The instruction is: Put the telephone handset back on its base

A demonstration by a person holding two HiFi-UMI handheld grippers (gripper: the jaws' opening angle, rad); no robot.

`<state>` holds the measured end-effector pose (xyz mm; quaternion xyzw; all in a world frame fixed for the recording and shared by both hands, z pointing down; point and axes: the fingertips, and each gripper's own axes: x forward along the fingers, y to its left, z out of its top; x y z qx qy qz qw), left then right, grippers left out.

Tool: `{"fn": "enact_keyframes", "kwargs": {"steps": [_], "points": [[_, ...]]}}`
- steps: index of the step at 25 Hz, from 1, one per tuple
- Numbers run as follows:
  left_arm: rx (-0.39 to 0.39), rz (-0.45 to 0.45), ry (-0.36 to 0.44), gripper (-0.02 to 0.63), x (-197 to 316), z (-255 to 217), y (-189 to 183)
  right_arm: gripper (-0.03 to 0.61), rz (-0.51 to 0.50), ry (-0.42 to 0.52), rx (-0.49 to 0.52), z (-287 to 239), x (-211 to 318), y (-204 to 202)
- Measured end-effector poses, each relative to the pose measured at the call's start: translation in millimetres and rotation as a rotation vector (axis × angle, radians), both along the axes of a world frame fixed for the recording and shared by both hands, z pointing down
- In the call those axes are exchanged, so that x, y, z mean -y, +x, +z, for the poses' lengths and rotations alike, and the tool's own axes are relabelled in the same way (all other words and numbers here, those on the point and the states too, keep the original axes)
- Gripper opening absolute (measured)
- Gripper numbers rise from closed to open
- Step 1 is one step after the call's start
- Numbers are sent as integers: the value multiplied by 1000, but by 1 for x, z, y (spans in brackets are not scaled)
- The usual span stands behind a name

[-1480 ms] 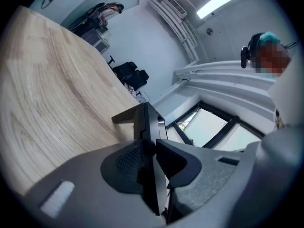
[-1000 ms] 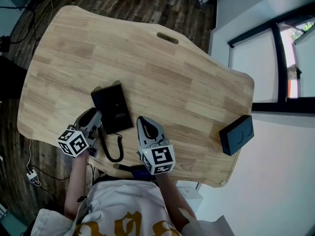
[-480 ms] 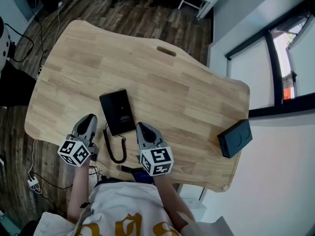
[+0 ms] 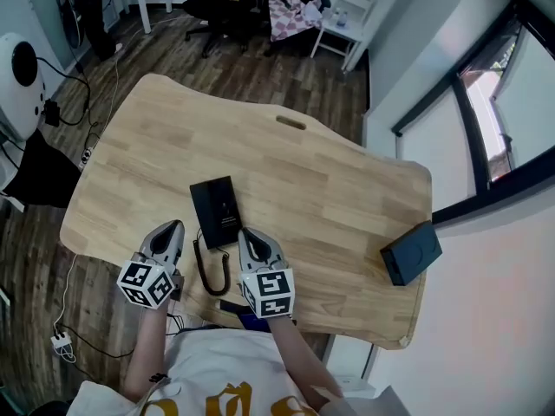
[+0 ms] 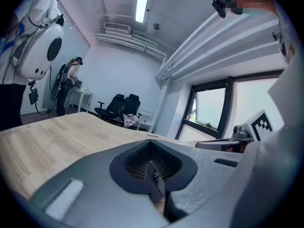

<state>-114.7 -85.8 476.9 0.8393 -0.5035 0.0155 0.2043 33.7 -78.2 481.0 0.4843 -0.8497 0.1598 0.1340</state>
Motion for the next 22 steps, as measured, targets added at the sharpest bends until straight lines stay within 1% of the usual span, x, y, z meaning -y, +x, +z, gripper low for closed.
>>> {"fn": "enact_keyframes", "kwargs": {"steps": [3, 5, 8, 11, 14, 16, 19, 22], "points": [[-63, -45, 17, 3, -12, -24, -7, 6, 6, 23, 17, -13, -11, 2], [-83, -52, 40, 3, -20, -42, -12, 6, 19, 45, 38, -21, -16, 7], [-45, -50, 56, 3, -27, -54, -12, 6, 35, 79, 18, -31, -18, 13], [-4, -54, 52, 3, -34, -53, -13, 6, 26, 123, -20, -42, -21, 13], [-8, -64, 46, 3, -42, -50, -15, 6, 34, 153, -13, -54, -26, 16], [6, -68, 50, 3, -45, -49, -12, 6, 44, 156, -14, -55, -29, 19], [58, -59, 62, 3, -49, -49, -7, 6, 47, 146, -31, -53, -36, 19], [57, -47, 65, 3, -49, -51, -3, 6, 31, 146, -58, -52, -41, 15]]}}
